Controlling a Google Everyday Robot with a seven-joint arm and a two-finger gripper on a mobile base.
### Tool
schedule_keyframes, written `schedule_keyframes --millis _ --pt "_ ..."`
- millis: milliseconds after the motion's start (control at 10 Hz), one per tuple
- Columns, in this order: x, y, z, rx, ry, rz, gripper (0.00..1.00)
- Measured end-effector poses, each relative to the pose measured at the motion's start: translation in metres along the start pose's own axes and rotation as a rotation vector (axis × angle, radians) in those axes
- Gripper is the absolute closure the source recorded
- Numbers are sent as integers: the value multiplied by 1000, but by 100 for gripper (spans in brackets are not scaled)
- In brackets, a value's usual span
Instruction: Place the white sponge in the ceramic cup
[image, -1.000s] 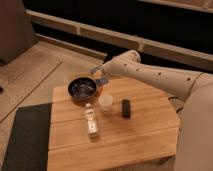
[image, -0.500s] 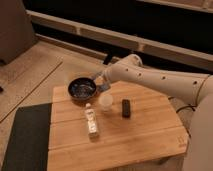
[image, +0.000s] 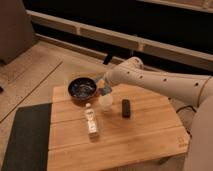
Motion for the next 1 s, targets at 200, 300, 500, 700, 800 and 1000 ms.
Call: schedule_keyframes --millis 200,300,500,700,800,1000 --pt "-2 5 12 -15 15 -10 100" --pt "-2 5 16 -20 23 -11 100" --pt "-3 11 23 -48 30 -15 100" --pt "-2 13 26 -66 44 -29 100" --pt "0 12 26 -64 53 -39 100" --pt "1 9 23 -44 61 -68 100"
